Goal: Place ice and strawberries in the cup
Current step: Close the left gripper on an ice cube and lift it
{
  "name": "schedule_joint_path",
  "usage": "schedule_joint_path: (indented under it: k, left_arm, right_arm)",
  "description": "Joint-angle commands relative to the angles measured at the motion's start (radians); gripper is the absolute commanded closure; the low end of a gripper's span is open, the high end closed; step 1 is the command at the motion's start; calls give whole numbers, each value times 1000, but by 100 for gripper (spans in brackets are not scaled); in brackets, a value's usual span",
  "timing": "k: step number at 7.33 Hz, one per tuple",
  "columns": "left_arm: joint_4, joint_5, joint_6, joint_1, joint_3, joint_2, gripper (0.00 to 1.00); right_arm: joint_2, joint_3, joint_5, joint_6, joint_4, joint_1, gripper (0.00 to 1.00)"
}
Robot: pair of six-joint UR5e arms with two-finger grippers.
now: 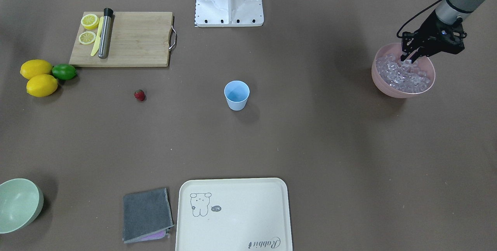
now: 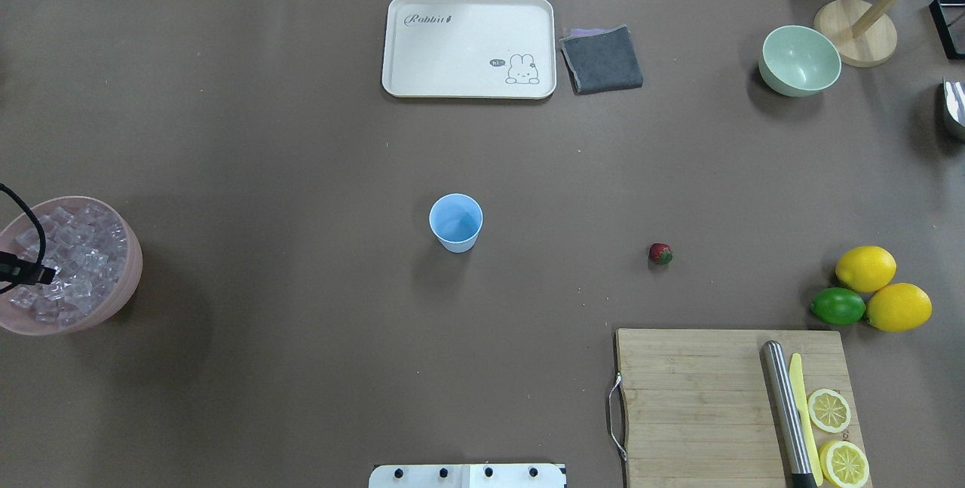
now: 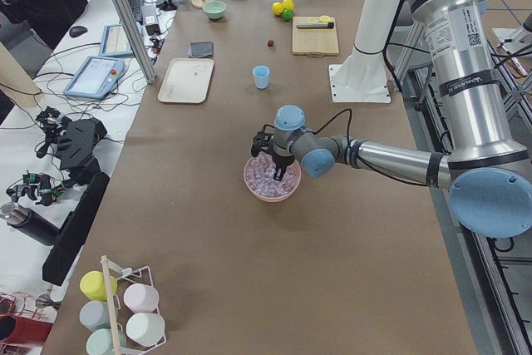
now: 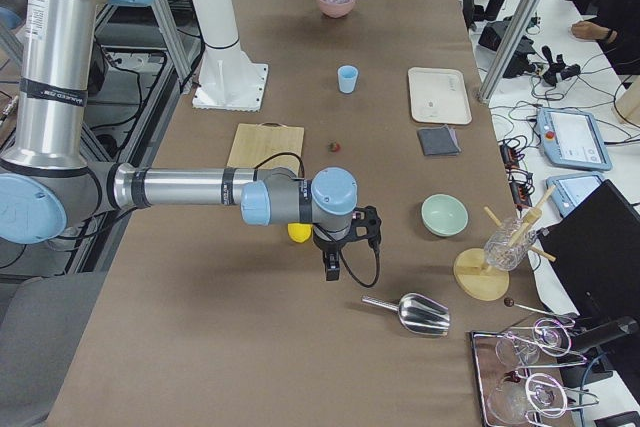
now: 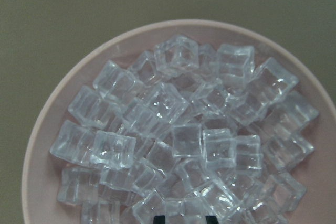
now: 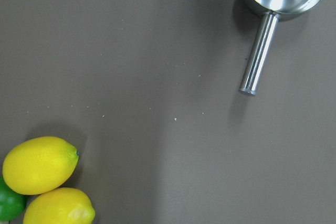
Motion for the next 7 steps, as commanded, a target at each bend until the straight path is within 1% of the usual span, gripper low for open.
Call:
schedule_joint_path:
  k: [1,2,3,4,5,7]
  left_arm:
    - [52,-85,4,-78,-83,-10,100]
    - [186,-81,-16,-78,-165,-39,100]
    - [318,-78,-73,-69,-212,-135,100]
    - [423,-74,-157,-23,-221,-259,100]
    - [536,-36,-270,49,-220,-392,100]
    - [850,76,-424,187,-188,-733,100]
  right_arm:
    - [3,2,0,0,1,0,0]
    - [9,3,0,0,1,0,0]
    - [11,2,-2,0,36,0,0]
    - [2,0,-2,8,100,0,0]
    - [1,0,-2,3,112,-2,0]
    - [9,2,-5,0,113,-32,0]
